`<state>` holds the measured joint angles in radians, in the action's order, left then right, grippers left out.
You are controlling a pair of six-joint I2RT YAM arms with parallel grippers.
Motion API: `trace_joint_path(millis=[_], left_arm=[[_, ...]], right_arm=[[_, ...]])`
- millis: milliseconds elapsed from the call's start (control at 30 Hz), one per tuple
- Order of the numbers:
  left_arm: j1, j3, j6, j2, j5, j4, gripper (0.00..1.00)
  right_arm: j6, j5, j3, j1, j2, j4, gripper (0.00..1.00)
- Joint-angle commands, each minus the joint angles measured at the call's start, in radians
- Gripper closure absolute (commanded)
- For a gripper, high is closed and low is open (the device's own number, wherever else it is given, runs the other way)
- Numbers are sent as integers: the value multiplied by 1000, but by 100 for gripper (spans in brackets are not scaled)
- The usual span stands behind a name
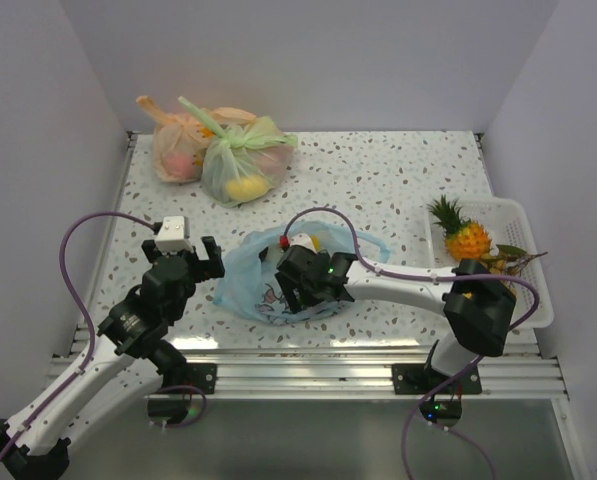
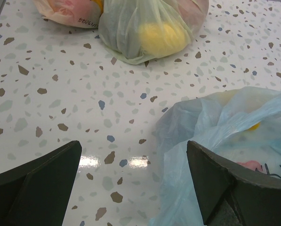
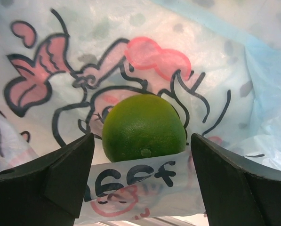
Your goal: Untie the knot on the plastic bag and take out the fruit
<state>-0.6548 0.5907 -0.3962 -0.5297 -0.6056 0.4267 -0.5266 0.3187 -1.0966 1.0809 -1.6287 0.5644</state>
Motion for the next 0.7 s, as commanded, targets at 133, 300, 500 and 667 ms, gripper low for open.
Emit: trace_joint_path(millis=[133,300,500,667], left_arm=[[4,-5,23,5,-2,-51,0],[6,-5,23,2,-2,-51,0],[6,-5,23,2,-3,-49,0],[6,-5,23,0,-3,-51,0]], right_arm=[[-67,-35,49,4,36,40,9],[-76,-72,78,4,14,5,8],[-55,-87,83,4,-31,-90,11],[-47,-66,80,4,-42,-188,17]])
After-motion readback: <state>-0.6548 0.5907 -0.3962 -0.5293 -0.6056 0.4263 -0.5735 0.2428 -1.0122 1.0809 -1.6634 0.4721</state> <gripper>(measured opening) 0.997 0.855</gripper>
